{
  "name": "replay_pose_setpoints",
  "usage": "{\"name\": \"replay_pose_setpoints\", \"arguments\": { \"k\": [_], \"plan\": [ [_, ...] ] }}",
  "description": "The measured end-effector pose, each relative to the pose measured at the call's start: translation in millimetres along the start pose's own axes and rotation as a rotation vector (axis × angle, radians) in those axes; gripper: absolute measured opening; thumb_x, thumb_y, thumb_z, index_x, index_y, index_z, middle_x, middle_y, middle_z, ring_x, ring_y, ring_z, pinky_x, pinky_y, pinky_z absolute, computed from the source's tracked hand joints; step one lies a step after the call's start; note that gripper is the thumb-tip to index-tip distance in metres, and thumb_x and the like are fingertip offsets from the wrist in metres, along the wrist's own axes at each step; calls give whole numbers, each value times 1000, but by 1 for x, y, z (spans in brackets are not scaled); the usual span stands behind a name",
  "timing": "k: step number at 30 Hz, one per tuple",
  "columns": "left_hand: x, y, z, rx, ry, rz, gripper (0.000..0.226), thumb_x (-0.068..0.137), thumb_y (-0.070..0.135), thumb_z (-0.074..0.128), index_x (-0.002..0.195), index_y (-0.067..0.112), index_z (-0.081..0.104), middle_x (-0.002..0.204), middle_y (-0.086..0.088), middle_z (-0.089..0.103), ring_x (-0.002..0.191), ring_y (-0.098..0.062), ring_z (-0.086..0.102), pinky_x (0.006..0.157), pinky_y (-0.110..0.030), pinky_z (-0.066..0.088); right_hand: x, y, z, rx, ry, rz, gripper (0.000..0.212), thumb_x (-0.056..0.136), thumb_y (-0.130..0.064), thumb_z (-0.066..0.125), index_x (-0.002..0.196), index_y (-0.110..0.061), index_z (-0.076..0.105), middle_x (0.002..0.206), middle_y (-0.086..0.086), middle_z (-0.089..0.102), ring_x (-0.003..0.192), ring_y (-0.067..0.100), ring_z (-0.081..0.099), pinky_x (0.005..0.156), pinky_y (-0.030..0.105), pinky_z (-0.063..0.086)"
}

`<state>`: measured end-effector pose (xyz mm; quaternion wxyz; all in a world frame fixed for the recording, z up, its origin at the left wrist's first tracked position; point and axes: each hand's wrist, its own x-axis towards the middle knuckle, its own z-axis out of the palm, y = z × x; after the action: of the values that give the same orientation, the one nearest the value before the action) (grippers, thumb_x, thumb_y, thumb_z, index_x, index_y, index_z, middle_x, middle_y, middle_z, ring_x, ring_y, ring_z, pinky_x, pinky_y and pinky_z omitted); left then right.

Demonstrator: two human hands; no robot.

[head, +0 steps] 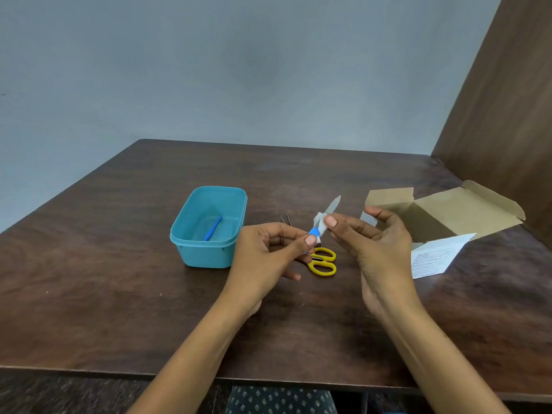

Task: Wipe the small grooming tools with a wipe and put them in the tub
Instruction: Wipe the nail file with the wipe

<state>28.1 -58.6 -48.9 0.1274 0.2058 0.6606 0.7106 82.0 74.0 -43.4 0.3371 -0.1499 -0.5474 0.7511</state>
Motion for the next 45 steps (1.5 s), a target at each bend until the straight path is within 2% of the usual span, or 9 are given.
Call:
{"name": "replay_pose_setpoints", "arguments": {
  "k": [4,10,16,20,23,27,33,41,45],
  "plan": [
    [0,-1,-1,-7,-3,6,9,78,12,73,84,5,73,68,-5,73,62,-8,68,43,-21,52,-3,4,3,40,67,-54,57,64,1,79,108,-13,45,85,9,69,79,21,70,71,27,55],
    [0,-2,1,-10,7,20,7,77,11,73,82,5,73,68,-7,73,61,-8,68,43,-22,53,-10,10,7,95,73,-74,58,67,5,76,111,-14,43,90,5,63,74,13,68,64,21,54],
    [-1,-2,0,-10,0,19,7,78,10,72,83,5,72,68,-6,73,61,-8,69,43,-22,53,-7,6,9,116,84,-62,59,68,8,74,111,-16,41,97,3,62,79,15,68,68,23,56],
    [-1,-1,0,-13,1,17,8,78,11,73,83,5,72,69,-7,73,61,-9,69,43,-22,53,-2,3,9,113,95,-76,57,68,7,75,108,-18,42,99,4,62,84,13,67,80,29,55],
    [-1,-1,0,-5,0,14,11,77,11,73,85,3,72,69,-8,73,62,-9,69,43,-22,53,-6,7,8,90,69,-56,58,70,5,74,112,-15,41,100,5,63,79,9,69,70,23,55],
    [-1,-2,-1,-5,3,17,11,77,12,73,85,5,72,70,-7,74,64,-10,70,44,-22,53,-10,12,7,64,33,17,51,72,-2,75,108,-17,44,96,7,66,90,24,69,74,30,57],
    [-1,-2,-2,-1,8,9,7,77,12,73,83,8,72,71,-7,74,66,-11,70,46,-23,54,-11,6,5,-71,-71,103,47,74,-16,75,112,-14,48,82,7,75,76,16,73,65,26,59],
    [-2,-1,-2,-23,1,2,9,77,11,73,84,5,72,69,-5,73,64,-11,70,45,-22,54,-7,4,1,-30,-43,80,42,69,-10,78,104,-13,54,78,9,75,68,19,71,61,24,56],
    [-1,0,-1,-31,4,-9,9,77,12,73,83,5,72,70,-5,74,64,-11,70,44,-22,53,-5,2,0,23,0,54,40,69,-7,78,100,-15,54,81,10,75,70,22,70,67,26,56]
  ]
}}
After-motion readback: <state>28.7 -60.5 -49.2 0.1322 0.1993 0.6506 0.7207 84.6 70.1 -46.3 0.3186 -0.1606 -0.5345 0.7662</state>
